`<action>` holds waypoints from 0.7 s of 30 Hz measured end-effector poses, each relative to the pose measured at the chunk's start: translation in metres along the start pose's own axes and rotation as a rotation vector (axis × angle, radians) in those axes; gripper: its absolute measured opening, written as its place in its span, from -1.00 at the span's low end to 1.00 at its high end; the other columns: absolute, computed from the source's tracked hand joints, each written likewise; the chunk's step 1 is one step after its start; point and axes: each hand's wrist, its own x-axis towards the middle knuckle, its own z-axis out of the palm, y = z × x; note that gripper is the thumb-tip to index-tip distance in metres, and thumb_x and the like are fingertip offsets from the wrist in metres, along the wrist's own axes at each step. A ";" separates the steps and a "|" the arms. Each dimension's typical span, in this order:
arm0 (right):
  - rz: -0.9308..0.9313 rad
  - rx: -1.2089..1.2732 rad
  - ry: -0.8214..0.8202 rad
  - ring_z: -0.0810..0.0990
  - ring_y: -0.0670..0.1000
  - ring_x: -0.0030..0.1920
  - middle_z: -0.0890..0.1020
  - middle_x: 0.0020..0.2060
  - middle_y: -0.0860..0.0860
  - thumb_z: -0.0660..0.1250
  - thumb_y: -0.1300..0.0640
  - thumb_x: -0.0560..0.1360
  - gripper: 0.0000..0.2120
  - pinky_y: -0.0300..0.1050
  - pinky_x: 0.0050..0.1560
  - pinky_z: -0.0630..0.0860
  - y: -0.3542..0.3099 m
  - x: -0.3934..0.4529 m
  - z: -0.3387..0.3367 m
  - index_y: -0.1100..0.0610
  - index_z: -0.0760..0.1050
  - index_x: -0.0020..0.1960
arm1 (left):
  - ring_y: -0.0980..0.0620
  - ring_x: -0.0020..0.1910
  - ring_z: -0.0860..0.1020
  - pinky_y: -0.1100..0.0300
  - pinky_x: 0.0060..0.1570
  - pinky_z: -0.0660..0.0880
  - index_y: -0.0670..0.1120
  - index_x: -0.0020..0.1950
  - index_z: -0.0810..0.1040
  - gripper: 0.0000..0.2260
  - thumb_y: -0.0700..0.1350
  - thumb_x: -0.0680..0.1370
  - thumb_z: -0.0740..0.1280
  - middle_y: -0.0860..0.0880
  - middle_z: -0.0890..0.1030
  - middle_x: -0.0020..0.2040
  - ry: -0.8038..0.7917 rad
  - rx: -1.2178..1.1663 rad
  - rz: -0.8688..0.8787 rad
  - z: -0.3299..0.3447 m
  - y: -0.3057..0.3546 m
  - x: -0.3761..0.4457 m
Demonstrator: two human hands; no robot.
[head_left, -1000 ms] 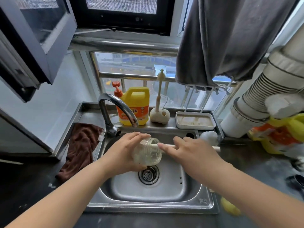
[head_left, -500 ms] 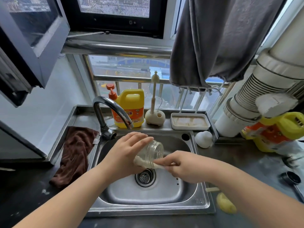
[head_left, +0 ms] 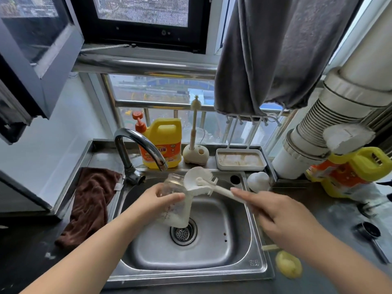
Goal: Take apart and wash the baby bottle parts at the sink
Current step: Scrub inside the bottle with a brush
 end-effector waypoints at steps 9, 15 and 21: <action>-0.086 0.048 0.072 0.49 -0.08 -0.15 0.50 -0.20 -0.14 0.16 0.08 0.58 -0.37 -0.15 -0.15 0.46 0.014 0.004 0.018 -0.69 0.03 0.16 | 0.04 -0.23 0.66 0.26 -0.28 0.52 -0.11 0.01 0.61 -0.63 -0.05 0.24 0.49 -0.06 0.70 -0.19 -0.070 -0.128 0.013 0.018 0.019 -0.006; -0.073 0.110 0.063 0.47 -0.14 -0.18 0.51 -0.21 -0.18 0.18 0.11 0.58 -0.38 -0.22 -0.19 0.40 0.020 0.006 0.012 -0.66 0.10 0.18 | -0.02 -0.17 0.67 0.25 -0.26 0.53 -0.13 0.04 0.59 -0.64 -0.08 0.27 0.48 -0.10 0.70 -0.13 -0.140 -0.176 0.019 0.020 0.024 -0.003; -0.058 0.138 0.073 0.49 -0.13 -0.17 0.51 -0.24 -0.20 0.21 0.16 0.56 -0.35 -0.21 -0.18 0.43 0.029 0.005 0.010 -0.61 0.15 0.23 | -0.08 -0.14 0.66 0.14 -0.18 0.56 -0.16 0.06 0.62 -0.50 0.02 0.19 0.52 -0.17 0.68 -0.08 -0.155 -0.252 0.030 0.020 0.025 -0.001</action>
